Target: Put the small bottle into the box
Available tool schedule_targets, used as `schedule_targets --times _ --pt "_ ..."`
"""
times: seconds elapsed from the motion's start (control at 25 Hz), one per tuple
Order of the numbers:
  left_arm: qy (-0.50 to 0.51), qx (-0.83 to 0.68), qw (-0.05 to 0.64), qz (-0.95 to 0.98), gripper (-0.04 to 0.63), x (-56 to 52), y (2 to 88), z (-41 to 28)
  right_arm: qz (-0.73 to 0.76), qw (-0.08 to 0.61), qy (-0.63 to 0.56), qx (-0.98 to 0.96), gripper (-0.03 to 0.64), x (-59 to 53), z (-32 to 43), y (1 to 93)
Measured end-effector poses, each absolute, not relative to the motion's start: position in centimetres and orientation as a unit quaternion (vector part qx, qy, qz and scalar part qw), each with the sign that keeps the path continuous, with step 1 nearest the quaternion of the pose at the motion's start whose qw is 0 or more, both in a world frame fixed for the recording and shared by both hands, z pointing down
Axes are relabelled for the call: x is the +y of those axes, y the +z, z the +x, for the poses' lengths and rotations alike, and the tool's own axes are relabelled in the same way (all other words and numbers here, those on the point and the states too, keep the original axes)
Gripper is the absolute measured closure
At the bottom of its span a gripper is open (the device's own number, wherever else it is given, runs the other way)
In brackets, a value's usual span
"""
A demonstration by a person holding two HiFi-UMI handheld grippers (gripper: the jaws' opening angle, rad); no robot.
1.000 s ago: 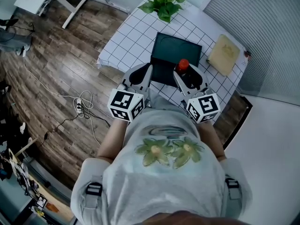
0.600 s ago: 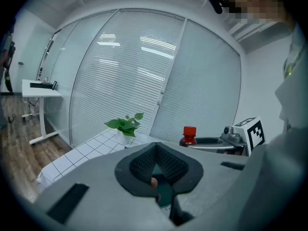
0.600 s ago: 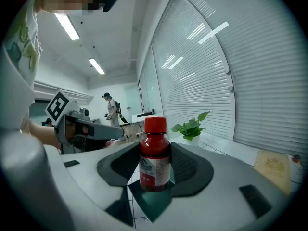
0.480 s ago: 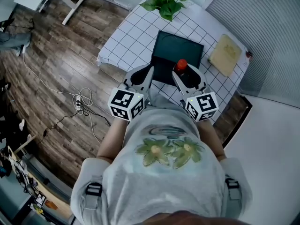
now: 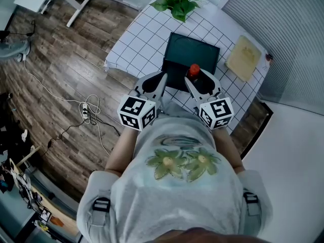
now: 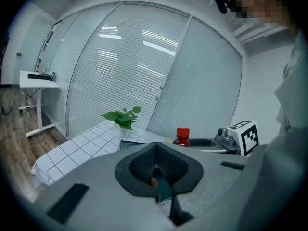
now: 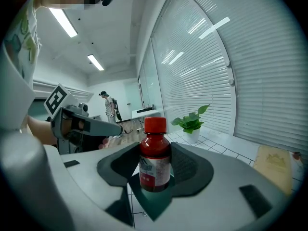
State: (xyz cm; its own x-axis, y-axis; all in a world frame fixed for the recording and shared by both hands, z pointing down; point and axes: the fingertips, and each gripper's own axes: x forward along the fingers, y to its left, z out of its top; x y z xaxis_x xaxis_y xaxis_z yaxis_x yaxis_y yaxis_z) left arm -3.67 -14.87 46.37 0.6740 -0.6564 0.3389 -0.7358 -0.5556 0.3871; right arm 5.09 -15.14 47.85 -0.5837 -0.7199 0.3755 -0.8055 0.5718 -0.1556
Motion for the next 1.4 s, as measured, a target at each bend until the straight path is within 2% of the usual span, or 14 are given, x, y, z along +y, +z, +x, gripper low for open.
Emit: schedule_targets --times 1.4 --pt "0.094 -0.390 0.273 0.874 0.588 -14.8 47.9 -3.9 0.426 0.190 0.199 -0.862 0.414 -15.6 5.2 54.6"
